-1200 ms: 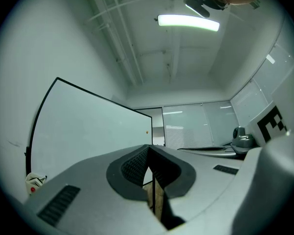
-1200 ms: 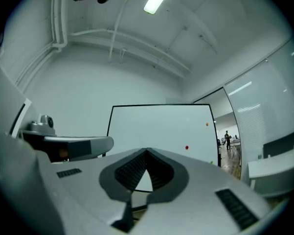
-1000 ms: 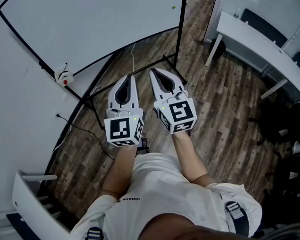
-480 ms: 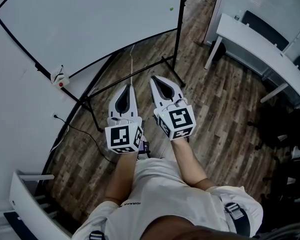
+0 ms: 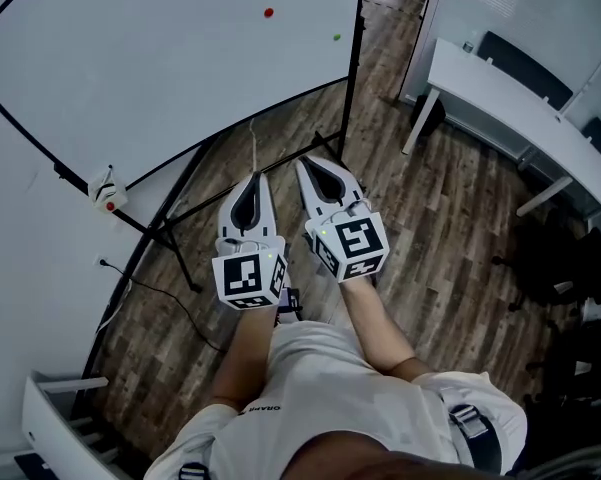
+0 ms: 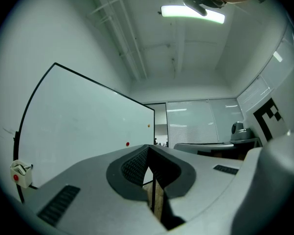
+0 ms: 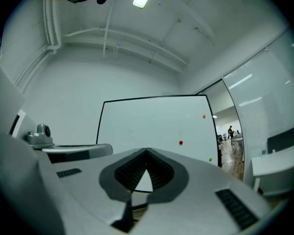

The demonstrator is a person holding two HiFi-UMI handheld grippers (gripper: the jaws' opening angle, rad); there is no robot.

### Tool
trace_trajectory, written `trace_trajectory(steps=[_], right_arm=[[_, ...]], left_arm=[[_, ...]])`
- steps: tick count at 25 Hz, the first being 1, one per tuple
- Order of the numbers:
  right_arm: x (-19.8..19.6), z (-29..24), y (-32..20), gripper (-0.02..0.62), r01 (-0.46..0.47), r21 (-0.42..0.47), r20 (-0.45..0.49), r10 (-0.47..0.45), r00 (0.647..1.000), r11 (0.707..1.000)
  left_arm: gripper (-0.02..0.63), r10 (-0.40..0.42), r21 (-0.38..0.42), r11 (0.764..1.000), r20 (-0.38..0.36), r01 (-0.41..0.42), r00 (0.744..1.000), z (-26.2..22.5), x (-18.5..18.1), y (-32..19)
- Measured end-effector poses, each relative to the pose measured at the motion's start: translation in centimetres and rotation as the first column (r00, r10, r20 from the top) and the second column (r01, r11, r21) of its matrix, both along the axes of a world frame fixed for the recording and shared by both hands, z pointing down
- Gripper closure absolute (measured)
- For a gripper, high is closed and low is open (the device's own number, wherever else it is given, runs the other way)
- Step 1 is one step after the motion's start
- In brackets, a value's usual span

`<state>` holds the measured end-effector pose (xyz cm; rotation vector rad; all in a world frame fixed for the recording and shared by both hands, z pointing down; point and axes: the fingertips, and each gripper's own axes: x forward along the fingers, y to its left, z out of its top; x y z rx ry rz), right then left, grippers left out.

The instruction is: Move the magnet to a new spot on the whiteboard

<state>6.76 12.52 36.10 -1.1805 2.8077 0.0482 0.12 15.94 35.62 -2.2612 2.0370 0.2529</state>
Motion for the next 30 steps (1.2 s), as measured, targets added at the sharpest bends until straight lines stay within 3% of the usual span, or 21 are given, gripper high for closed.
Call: trace_trajectory(steps=[15, 30], right_arm=[[-5.5, -1.4, -14.0, 0.583, -0.055, 0.002, -0.003, 0.055, 0.998, 0.998], [-12.7, -1.3, -23.4, 0.583, -0.127, -0.009, -0.023, 0.127, 0.992, 0.992]], left_arm=[[0.603, 0.040, -0.006, 0.999, 0.014, -0.040, 0.999, -1.5, -5.4, -14.7], [0.603, 0.099, -0.021, 0.995, 0.018, -0.099, 0.995, -1.3, -13.3, -24.1]])
